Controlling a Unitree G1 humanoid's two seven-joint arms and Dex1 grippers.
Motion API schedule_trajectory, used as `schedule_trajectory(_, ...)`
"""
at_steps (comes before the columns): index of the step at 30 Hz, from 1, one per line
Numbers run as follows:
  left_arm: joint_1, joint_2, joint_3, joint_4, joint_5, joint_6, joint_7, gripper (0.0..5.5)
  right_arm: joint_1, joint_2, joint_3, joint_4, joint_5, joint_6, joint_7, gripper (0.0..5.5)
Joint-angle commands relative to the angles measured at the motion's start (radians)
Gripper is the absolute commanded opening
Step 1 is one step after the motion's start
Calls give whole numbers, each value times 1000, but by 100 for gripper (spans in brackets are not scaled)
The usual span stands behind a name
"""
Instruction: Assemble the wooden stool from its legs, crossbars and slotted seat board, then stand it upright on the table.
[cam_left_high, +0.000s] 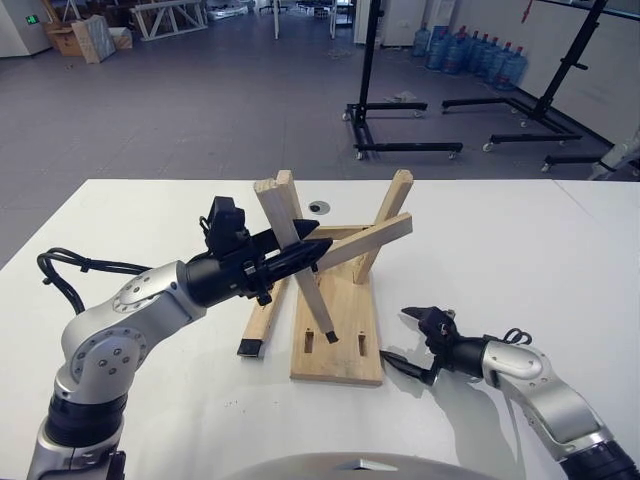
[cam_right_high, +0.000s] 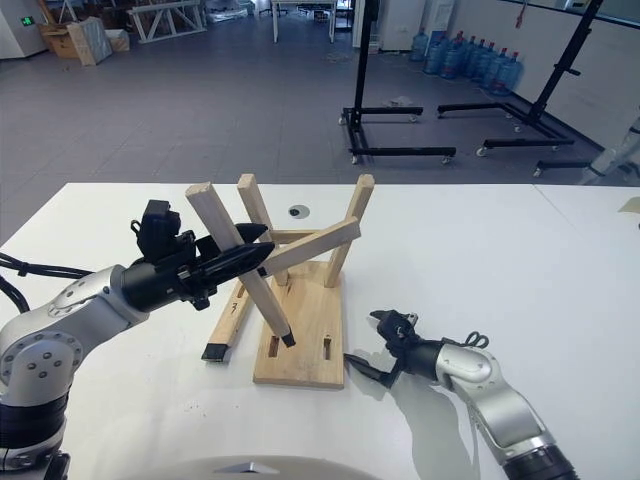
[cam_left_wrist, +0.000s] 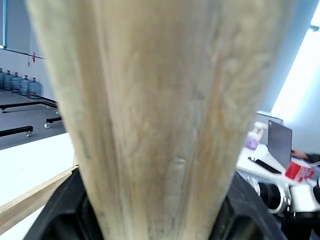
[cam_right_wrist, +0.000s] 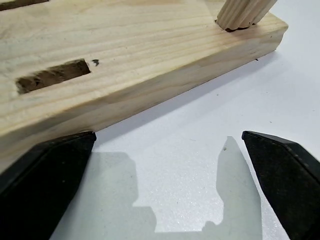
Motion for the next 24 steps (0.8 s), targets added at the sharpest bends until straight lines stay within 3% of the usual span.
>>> schedule_trajectory(1, -63, 76, 19, 70, 85, -35, -126, 205, 19, -43, -104, 31, -3, 40, -13, 540)
schedule_trajectory(4, -114, 94, 0, 156, 212, -118, -209, 205, 24, -59, -176, 56, 4, 41, -6, 540)
schedule_trajectory(7, -126, 25, -16, 215, 220, -158, -257, 205, 23, -45, -206, 71, 11, 46, -4, 540)
schedule_trajectory(13, -68, 0, -42, 231, 150, -114, -401, 205, -43, -23, -159, 95, -5, 54, 33, 540)
schedule_trajectory(24, -54, -41, -127, 342, 337, -239, -561, 205, -121, -8, -110, 129, -21, 50, 74, 540)
